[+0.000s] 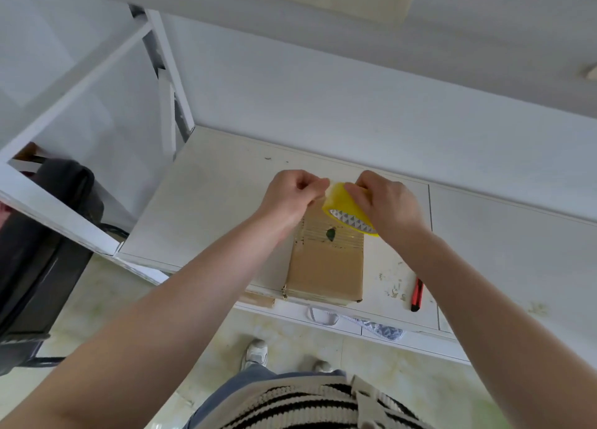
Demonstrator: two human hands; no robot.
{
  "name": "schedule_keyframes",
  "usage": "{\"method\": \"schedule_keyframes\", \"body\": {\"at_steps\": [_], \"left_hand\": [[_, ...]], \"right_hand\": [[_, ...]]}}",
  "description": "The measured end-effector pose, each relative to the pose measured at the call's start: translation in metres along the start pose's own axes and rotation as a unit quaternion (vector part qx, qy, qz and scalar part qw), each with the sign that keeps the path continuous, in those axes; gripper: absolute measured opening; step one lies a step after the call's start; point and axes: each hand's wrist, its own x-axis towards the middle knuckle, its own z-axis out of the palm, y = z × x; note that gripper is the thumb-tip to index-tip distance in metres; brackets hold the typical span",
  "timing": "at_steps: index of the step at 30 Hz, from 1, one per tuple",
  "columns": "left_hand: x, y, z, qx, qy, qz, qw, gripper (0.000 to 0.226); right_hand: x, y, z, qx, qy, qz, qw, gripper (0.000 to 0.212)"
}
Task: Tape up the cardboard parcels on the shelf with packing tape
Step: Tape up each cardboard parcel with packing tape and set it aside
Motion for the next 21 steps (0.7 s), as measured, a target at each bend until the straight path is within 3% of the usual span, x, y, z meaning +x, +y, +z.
{"method": "schedule_keyframes", "body": {"at_steps": [5,8,11,15,18,21], "left_hand": [[0.003,-0.01,-0.012,-0.135,-0.061,-0.1,0.984,0.017],[0.006,-0.012,-0.013,-0.095,-0.071,-0.101,0.988,0.015],[0.01,-0.014,-0.012,-0.037,-0.048,-0.073,0.995,0.016],[0.018,-0.019,-0.03,-0.059,-0.008,-0.085,0.995,0.021],[0.023,-0.039,-0.062,-0.092,0.041,-0.124,0.987,0.023],[0.022,-0.065,-0.07,-0.094,0.027,-0.154,0.983,0.023]], "right_hand": [[0.007,-0.005,0.006,-0.055,-0.036,-0.006,0.998,0.044],[0.007,-0.006,0.01,-0.074,-0.047,-0.01,0.996,0.045],[0.007,-0.008,0.012,-0.079,-0.06,-0.014,0.995,0.044],[0.012,-0.001,0.004,0.022,-0.071,-0.003,0.997,0.04],[0.015,0.016,-0.004,-0.057,-0.094,0.025,0.994,0.041],[0.018,0.027,0.002,-0.1,-0.124,0.035,0.987,0.038]]}}
